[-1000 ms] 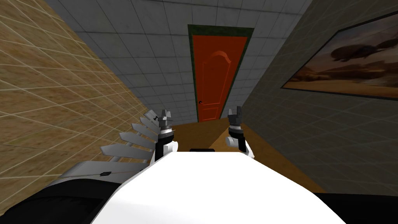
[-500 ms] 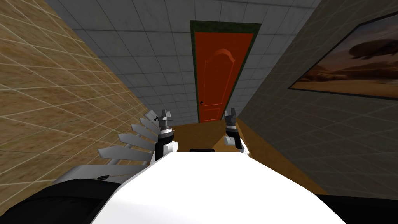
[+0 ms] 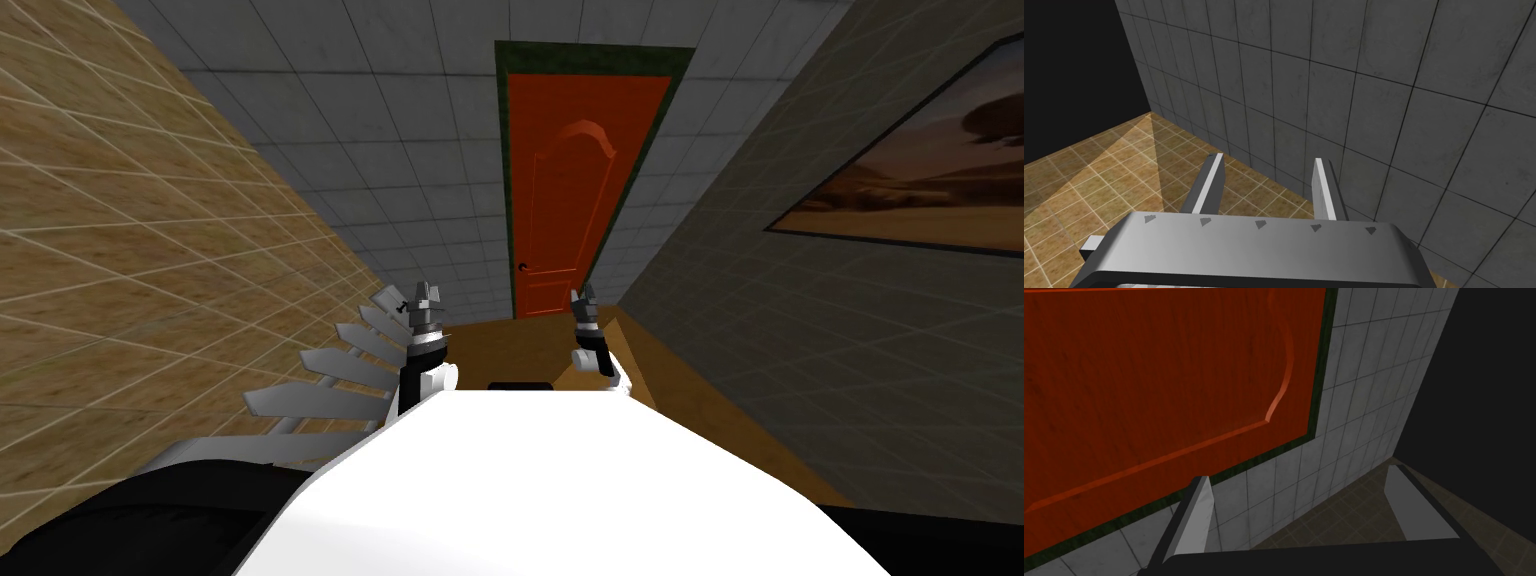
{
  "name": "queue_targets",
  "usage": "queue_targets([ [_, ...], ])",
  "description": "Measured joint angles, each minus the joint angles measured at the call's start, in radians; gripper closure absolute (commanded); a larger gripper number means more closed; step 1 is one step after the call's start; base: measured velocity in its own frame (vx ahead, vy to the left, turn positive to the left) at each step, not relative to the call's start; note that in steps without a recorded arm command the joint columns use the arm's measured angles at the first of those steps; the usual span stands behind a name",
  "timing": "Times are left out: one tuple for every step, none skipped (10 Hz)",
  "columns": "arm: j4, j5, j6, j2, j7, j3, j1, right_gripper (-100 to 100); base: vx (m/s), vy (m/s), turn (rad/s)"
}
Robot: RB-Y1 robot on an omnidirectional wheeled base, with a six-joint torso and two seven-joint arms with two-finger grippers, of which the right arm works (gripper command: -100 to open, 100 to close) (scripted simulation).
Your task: Pull the door open
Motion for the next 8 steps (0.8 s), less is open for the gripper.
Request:
queue_targets([
  [0.036,-0.004,-0.006,-0.003,0.001,0.006,-0.016,-100,0.098,0.028,0.038],
  [0.072,-0.010,-0.013,-0.012,-0.002,0.010,-0.028,-100,0.106,0.028,0.034],
  [0.108,-0.015,-0.016,-0.018,-0.004,0.013,-0.044,-100,0.114,0.032,0.041],
  [0.134,-0.019,-0.011,-0.019,-0.001,0.020,-0.056,-100,0.103,0.034,0.034],
  [0.166,-0.025,-0.012,-0.028,-0.004,0.023,-0.071,-100,0.096,0.032,0.032],
  [0.202,-0.031,-0.018,-0.037,-0.008,0.026,-0.087,-100,0.099,0.044,0.038],
  [0.222,-0.037,-0.015,-0.046,-0.011,0.030,-0.093,-100,0.064,0.029,0.009],
  [0.251,-0.039,-0.018,-0.045,-0.010,0.033,-0.105,-100,0.065,0.028,0.024],
])
